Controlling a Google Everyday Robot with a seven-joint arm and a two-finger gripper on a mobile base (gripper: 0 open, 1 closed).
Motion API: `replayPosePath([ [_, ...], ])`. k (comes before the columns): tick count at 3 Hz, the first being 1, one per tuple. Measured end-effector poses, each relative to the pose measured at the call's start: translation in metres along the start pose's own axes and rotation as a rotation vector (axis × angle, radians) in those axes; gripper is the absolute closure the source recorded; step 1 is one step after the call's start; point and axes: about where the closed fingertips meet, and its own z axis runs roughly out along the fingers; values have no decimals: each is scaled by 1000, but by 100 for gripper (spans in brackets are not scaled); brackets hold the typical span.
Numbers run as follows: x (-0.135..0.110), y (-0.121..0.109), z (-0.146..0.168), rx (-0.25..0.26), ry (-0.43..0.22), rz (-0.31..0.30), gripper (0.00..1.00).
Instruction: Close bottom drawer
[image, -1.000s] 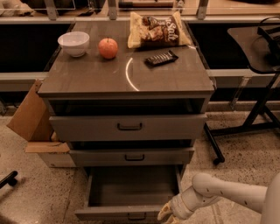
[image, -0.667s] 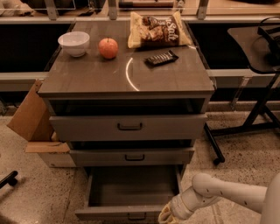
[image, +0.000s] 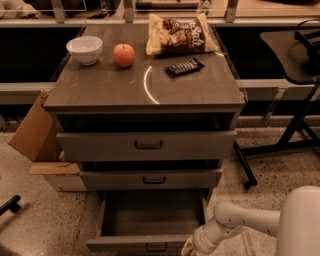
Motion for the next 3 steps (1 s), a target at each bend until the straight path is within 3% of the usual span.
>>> replayPosePath([
  [1,42,-2,32,17,33,17,100],
  [2,71,-27,51,60,61,51,100],
  [3,71,-27,51,60,61,51,100],
])
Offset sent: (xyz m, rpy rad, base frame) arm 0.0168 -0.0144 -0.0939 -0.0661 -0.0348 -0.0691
